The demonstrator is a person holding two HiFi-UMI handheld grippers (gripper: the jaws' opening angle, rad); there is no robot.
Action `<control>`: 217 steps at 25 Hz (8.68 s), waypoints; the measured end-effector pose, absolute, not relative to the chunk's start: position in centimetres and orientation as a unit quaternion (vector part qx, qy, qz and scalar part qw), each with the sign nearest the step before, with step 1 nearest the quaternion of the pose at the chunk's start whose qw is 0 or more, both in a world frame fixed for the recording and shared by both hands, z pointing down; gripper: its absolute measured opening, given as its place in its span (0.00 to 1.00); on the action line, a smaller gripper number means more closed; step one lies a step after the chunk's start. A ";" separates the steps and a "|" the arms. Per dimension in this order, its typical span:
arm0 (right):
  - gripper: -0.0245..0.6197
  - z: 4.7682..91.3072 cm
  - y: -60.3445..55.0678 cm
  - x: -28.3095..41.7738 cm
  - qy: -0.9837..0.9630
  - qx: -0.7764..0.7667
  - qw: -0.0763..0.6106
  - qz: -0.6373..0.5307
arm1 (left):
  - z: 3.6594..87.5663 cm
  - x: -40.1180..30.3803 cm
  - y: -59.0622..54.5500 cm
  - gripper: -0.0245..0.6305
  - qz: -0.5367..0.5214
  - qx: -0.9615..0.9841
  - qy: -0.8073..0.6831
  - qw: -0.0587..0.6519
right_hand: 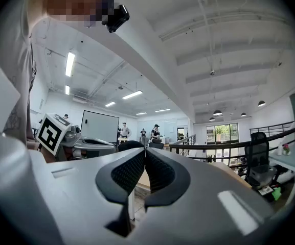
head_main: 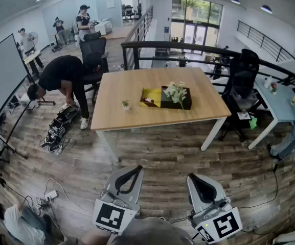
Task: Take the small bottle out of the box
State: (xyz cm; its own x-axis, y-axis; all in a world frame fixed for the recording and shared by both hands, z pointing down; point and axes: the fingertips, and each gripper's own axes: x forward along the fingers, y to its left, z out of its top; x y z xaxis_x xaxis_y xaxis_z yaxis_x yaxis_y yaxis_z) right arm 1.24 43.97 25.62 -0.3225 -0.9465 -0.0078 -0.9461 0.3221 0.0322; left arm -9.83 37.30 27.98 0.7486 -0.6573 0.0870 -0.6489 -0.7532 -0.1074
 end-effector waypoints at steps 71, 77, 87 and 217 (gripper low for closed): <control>0.35 42.0 1.0 3.7 -0.802 0.556 0.143 0.163 | 38.7 -5.5 -3.3 0.04 -0.150 -0.937 0.317 -0.011; 0.35 43.7 -3.8 4.3 -0.799 0.550 0.165 0.179 | 40.3 -5.5 -7.6 0.04 -0.164 -0.932 0.321 -0.034; 0.35 49.1 -13.7 5.9 -0.809 0.505 0.213 0.213 | 44.8 -4.2 -16.7 0.04 -0.210 -0.910 0.351 -0.067; 0.38 27.4 -27.8 13.3 -0.803 0.592 0.041 0.063 | 29.1 -0.2 -33.9 0.04 -0.097 -0.933 0.346 0.011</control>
